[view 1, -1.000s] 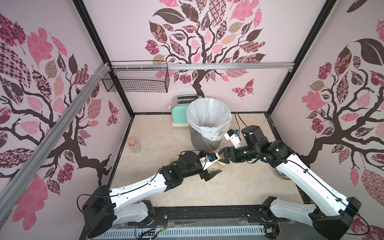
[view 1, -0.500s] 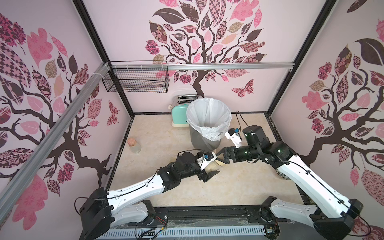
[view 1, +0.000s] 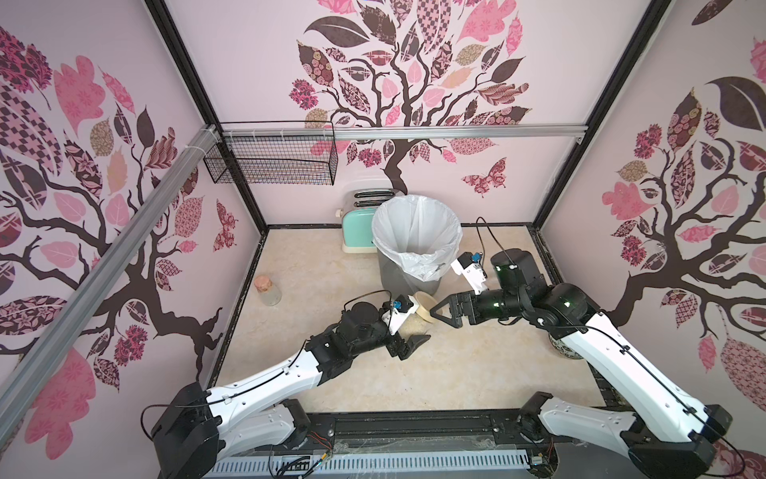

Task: Empty moldy rice from jars
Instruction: Pick up the jar from the center of the board, then unscrew the lid from the jar.

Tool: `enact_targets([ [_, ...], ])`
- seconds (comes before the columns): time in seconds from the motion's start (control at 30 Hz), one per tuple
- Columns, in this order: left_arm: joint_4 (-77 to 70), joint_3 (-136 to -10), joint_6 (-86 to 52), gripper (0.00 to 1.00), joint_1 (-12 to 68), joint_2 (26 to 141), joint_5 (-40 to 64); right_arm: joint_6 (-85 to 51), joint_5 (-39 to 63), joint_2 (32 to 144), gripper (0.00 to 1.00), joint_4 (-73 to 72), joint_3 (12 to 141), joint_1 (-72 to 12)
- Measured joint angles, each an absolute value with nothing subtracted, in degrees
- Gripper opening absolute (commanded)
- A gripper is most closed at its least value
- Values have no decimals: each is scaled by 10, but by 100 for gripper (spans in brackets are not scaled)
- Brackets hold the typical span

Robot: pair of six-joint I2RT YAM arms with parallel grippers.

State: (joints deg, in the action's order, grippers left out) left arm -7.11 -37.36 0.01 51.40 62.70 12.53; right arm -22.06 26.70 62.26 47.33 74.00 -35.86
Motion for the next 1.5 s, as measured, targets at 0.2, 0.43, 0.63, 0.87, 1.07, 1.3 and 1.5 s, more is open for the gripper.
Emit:
enact_targets([
  [0.2, -89, -374, -28, 77, 510, 617, 149, -215, 263, 585, 99, 435, 726, -359],
  [0.43, -97, -385, -46, 76, 509, 617, 171, -199, 273, 574, 99, 396, 715, -359],
  [0.63, -100, -408, -45, 76, 509, 618, 174, -189, 283, 588, 99, 377, 715, -359],
  [0.87, -98, -423, -41, 76, 508, 625, 183, -188, 291, 600, 100, 352, 715, -359],
  [1.07, -98, -432, -41, 76, 507, 635, 185, -188, 304, 604, 99, 332, 715, -359],
  [1.3, -98, -445, -41, 75, 507, 648, 190, -182, 305, 612, 92, 325, 712, -355],
  [1.5, -101, -448, -43, 75, 505, 653, 197, -178, 305, 615, 92, 322, 710, -354],
])
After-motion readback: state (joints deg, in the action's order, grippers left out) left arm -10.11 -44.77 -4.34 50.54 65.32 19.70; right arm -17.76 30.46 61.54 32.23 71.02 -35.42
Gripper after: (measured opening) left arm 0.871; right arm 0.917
